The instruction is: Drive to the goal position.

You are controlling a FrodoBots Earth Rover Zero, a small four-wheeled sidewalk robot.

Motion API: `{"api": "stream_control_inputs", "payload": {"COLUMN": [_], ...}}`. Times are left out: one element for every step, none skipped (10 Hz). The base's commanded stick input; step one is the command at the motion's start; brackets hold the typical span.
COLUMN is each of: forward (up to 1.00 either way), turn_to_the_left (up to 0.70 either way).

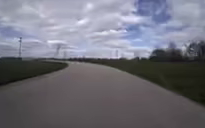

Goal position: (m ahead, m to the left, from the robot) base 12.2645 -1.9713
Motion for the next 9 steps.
{"api": "stream_control_inputs", "payload": {"forward": [1.00, 1.00, 1.00, 1.00, 1.00, 1.00, 1.00, 1.00, 1.00], "turn_to_the_left": [0.03, 0.02, 0.02, 0.02, 0.02, 0.02, 0.02, 0.02, 0.02]}}
